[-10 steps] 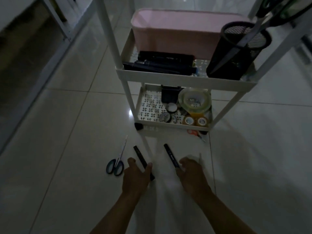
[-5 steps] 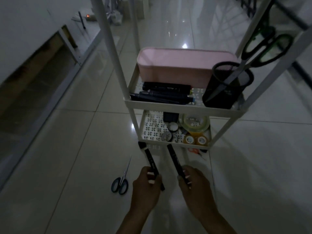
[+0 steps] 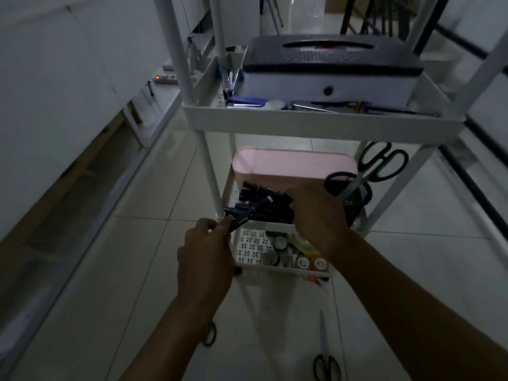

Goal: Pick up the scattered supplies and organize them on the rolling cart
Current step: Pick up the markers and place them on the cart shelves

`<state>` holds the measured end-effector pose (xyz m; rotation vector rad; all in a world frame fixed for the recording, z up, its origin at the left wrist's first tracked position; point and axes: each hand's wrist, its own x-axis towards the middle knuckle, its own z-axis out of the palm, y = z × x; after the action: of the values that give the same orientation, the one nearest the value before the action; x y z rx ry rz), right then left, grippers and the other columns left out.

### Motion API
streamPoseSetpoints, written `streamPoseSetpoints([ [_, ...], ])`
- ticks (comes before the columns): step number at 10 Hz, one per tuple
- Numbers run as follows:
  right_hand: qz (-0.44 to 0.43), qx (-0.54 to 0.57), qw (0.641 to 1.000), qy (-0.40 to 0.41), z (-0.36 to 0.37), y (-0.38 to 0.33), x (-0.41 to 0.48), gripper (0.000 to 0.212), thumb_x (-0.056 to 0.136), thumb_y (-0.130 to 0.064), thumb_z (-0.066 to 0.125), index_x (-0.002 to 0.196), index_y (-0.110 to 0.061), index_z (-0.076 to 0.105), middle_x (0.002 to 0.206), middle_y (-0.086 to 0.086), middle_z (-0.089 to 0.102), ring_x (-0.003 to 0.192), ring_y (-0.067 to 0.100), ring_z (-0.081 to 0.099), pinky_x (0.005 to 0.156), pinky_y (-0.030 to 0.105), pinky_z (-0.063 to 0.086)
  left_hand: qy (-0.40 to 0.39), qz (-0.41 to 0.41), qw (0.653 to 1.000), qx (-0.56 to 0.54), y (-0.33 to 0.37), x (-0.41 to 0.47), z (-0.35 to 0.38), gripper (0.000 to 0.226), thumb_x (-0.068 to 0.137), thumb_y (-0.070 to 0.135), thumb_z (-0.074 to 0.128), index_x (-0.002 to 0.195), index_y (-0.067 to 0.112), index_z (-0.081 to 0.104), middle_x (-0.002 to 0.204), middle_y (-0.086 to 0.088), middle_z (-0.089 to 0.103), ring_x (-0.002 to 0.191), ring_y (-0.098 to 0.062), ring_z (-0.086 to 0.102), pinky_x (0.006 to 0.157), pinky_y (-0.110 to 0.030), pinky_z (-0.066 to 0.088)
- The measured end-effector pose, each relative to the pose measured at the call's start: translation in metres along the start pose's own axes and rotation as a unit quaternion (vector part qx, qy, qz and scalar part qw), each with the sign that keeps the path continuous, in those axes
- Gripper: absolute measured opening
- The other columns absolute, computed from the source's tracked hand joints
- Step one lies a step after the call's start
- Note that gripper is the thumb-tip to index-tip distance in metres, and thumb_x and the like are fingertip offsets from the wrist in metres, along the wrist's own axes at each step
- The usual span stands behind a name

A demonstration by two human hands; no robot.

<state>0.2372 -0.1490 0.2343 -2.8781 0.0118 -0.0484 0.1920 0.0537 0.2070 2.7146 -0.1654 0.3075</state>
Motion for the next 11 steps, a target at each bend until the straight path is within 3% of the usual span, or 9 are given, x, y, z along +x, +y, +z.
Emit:
streamPoseSetpoints([
  [2,-0.016,0.003,0.999,-0.050,0.016,-0.007,0.035,0.012,0.088,-0.005,0.052,0.083,-0.013,0.059,0.088,0.010,0.064,0.079,0.027,0.064,0.067,0.036,0.052,-0.034,0.016,0.998,0.048,-0.006,0.016,-0.003,0.060,0.080,-0.004,0.063,0.133,0.022,0.057,0.112,-0.009,0.060,0.096,-0.031,0.057,0.067,-0.042,0.053],
  [3,0.003,0.073,0.996,-0.047,0.019,-0.002,0.032,0.023,0.089,-0.003,0.048,0.101,-0.013,0.064,0.100,0.011,0.065,0.085,0.026,0.062,0.073,0.038,0.054,-0.048,0.012,0.998,0.041,0.004,0.021,0.002,0.062,0.086,0.001,0.058,0.141,0.027,0.047,0.125,-0.004,0.055,0.107,-0.026,0.055,0.070,-0.037,0.052],
  [4,0.039,0.139,0.989,-0.017,0.003,0.006,0.023,0.039,0.088,0.007,0.047,0.123,-0.006,0.059,0.119,0.015,0.062,0.107,0.028,0.059,0.092,0.027,0.043,-0.062,0.025,0.997,0.026,0.022,0.029,0.006,0.065,0.089,0.000,0.051,0.145,0.029,0.040,0.134,-0.001,0.051,0.113,-0.023,0.055,0.070,-0.032,0.048],
  [5,0.035,0.135,0.990,0.010,-0.013,0.010,0.017,0.045,0.084,0.008,0.054,0.127,-0.005,0.058,0.124,0.014,0.063,0.113,0.024,0.058,0.097,0.022,0.037,-0.076,0.040,0.996,0.039,0.042,0.046,0.009,0.063,0.088,-0.001,0.049,0.143,0.028,0.042,0.135,-0.003,0.050,0.111,-0.027,0.059,0.074,-0.036,0.051],
  [6,0.019,0.130,0.991,-0.005,-0.010,0.014,0.020,0.038,0.083,0.001,0.056,0.119,-0.008,0.062,0.115,0.013,0.065,0.104,0.025,0.061,0.096,0.031,0.047,-0.062,0.092,0.993,0.027,0.053,0.071,0.019,0.046,0.089,-0.001,0.051,0.130,0.020,0.057,0.130,-0.007,0.055,0.107,-0.028,0.062,0.077,-0.037,0.055],
  [7,-0.009,0.107,0.993,-0.039,0.001,0.011,0.021,0.032,0.083,-0.002,0.057,0.115,-0.007,0.061,0.118,0.012,0.058,0.108,0.027,0.057,0.097,0.038,0.048,-0.047,0.141,0.989,0.011,0.051,0.100,0.035,0.039,0.089,0.006,0.057,0.125,0.020,0.062,0.129,-0.004,0.059,0.114,-0.021,0.059,0.085,-0.012,0.046],
  [8,-0.007,0.062,0.998,-0.009,0.007,0.008,0.022,0.042,0.079,-0.006,0.067,0.120,-0.011,0.055,0.122,0.012,0.048,0.108,0.028,0.053,0.094,0.038,0.049,-0.064,0.120,0.990,0.042,0.049,0.119,0.052,0.032,0.084,-0.001,0.055,0.108,0.015,0.069,0.112,-0.012,0.064,0.104,-0.033,0.061,0.082,-0.031,0.052],
  [9,-0.006,0.017,1.000,-0.003,0.008,0.003,0.018,0.045,0.080,-0.006,0.064,0.123,-0.008,0.050,0.123,0.015,0.043,0.105,0.029,0.052,0.087,0.035,0.051,-0.095,0.121,0.985,-0.084,0.037,0.130,0.066,0.034,0.079,0.005,0.061,0.109,0.019,0.069,0.107,-0.011,0.071,0.101,-0.034,0.067,0.084,-0.046,0.057],
  [11,-0.027,0.040,0.998,-0.031,0.035,0.009,0.017,0.019,0.092,-0.015,0.053,0.108,-0.006,0.058,0.112,0.018,0.054,0.101,0.035,0.055,0.083,0.041,0.049,-0.089,0.123,0.988,-0.006,0.014,0.107,0.070,0.028,0.085,0.026,0.049,0.103,0.022,0.070,0.106,-0.001,0.069,0.097,-0.021,0.064,0.081,-0.038,0.056],
])
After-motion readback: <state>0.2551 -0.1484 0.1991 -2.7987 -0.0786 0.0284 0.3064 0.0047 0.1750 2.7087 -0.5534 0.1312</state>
